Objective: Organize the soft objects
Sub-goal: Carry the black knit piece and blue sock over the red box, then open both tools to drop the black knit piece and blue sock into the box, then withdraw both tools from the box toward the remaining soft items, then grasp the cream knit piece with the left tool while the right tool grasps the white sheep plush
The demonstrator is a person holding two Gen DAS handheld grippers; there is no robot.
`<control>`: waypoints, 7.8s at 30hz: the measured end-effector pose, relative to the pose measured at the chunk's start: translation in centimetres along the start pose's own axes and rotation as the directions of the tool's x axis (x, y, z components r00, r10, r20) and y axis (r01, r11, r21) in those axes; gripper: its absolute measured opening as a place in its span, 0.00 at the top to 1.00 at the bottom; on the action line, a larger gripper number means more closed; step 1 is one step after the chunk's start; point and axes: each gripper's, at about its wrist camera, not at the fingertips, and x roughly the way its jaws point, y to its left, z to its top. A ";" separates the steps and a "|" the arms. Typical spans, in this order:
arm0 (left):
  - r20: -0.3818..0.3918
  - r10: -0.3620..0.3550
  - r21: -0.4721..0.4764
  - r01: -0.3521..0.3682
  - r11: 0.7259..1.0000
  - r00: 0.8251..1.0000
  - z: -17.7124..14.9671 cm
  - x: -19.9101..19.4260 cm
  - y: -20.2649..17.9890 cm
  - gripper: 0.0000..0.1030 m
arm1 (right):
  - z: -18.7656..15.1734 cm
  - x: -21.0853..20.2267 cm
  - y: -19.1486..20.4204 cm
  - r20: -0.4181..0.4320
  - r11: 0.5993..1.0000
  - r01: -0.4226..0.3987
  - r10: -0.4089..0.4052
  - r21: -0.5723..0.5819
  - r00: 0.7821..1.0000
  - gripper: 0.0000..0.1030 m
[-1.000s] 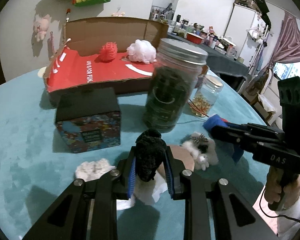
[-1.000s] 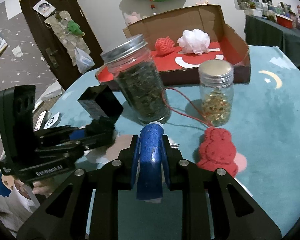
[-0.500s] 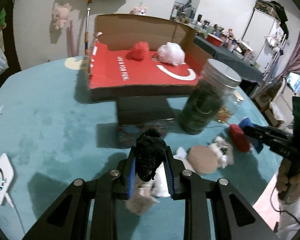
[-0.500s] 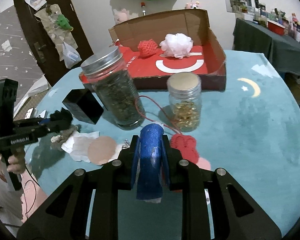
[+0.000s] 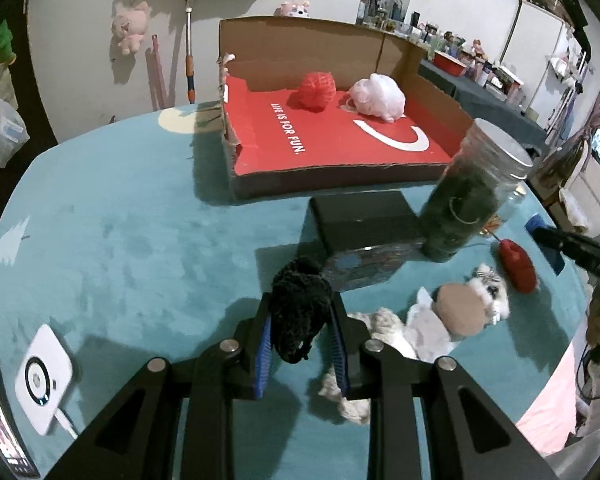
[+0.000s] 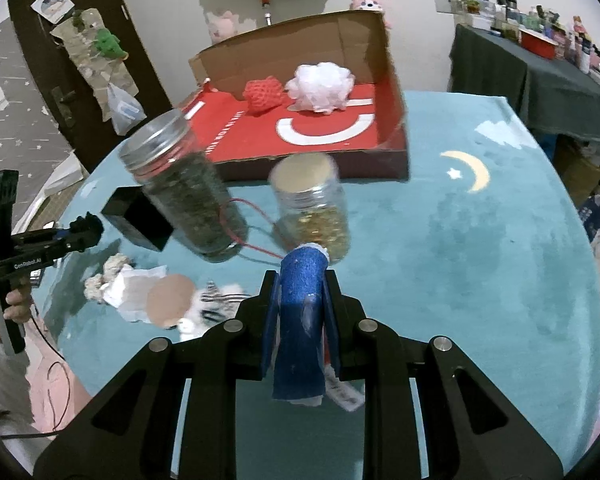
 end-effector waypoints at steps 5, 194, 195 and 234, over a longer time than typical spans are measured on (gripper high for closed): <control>-0.009 0.019 0.038 -0.018 0.999 1.000 0.6 1.3 1.1 0.74 | 0.8 0.1 -1.6 -0.003 1.000 0.018 -0.018 0.017 1.000 0.80; 0.286 0.194 -0.055 -0.186 0.981 0.938 -7.8 -0.7 -5.1 0.00 | -8.0 0.9 7.8 0.231 0.988 0.153 -0.143 -0.026 0.962 0.09; 0.278 0.194 -0.048 -0.188 0.981 0.941 -7.6 -0.8 -4.8 0.00 | -7.6 1.1 7.9 0.214 0.989 0.143 -0.132 -0.038 0.968 0.09; 0.113 0.106 0.162 -0.123 0.979 0.988 -6.2 1.9 -1.8 0.17 | -4.1 5.4 9.3 -0.042 0.950 0.009 -0.023 -0.311 0.999 0.22</control>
